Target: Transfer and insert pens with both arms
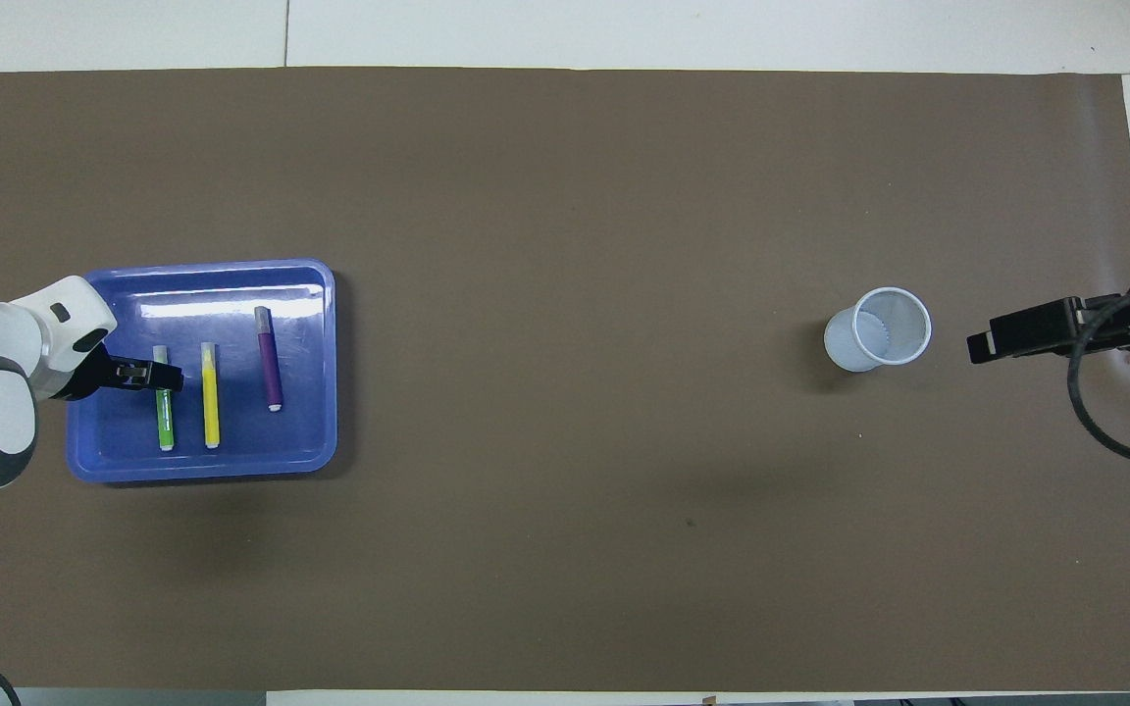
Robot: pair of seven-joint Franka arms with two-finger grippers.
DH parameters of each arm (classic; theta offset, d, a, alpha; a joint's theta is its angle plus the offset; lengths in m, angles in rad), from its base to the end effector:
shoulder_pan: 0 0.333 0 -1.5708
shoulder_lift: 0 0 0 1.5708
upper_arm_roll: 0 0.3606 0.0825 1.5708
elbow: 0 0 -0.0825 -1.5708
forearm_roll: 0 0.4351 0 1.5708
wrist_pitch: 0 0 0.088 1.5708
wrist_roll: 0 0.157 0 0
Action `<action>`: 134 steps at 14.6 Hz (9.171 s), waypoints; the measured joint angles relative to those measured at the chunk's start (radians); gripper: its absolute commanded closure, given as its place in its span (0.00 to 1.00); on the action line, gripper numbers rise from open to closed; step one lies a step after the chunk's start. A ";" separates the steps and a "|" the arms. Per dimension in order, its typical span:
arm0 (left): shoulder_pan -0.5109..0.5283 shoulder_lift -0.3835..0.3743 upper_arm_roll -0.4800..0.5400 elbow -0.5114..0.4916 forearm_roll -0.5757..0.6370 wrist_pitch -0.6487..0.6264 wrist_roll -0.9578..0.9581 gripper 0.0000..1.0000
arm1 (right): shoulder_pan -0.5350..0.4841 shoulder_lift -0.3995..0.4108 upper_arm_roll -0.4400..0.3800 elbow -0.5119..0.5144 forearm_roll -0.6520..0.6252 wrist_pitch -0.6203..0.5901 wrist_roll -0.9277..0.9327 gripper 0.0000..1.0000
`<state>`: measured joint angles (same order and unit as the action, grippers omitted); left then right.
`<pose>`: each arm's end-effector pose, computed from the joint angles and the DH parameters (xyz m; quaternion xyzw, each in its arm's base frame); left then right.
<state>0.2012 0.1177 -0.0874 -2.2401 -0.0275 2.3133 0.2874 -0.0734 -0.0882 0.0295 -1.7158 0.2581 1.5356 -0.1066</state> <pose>0.5674 0.0630 0.2710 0.9967 -0.0770 -0.0186 0.0191 0.5643 0.0167 0.5979 -0.9904 -0.0295 0.0359 0.1305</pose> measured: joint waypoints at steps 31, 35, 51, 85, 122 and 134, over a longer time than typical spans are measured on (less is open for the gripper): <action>-0.003 0.016 -0.004 0.117 -0.001 -0.128 -0.135 1.00 | -0.011 -0.065 -0.005 -0.130 0.151 0.078 0.000 0.00; -0.038 0.010 -0.010 0.282 -0.004 -0.328 -0.275 1.00 | -0.007 -0.066 -0.003 -0.130 0.152 0.078 0.000 0.00; -0.468 -0.089 -0.053 0.492 -0.410 -0.484 -1.861 1.00 | 0.010 -0.144 0.019 -0.309 0.502 0.249 0.177 0.00; -0.657 -0.182 -0.056 0.246 -0.851 -0.021 -2.210 1.00 | 0.466 -0.055 0.039 -0.366 0.730 0.891 0.264 0.34; -0.657 -0.187 -0.053 0.244 -0.852 -0.008 -2.208 0.00 | 0.447 -0.043 0.034 -0.355 0.727 0.860 0.259 1.00; -0.525 -0.191 -0.035 0.252 -0.537 -0.283 -1.822 0.00 | 0.259 -0.043 0.024 -0.338 -0.022 0.684 -0.036 1.00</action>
<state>-0.3234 -0.0728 -0.1221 -1.9886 -0.5641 2.0303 -1.5350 0.1858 -0.1311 0.0539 -2.0539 0.2364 2.2200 -0.1421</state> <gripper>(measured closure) 0.000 0.819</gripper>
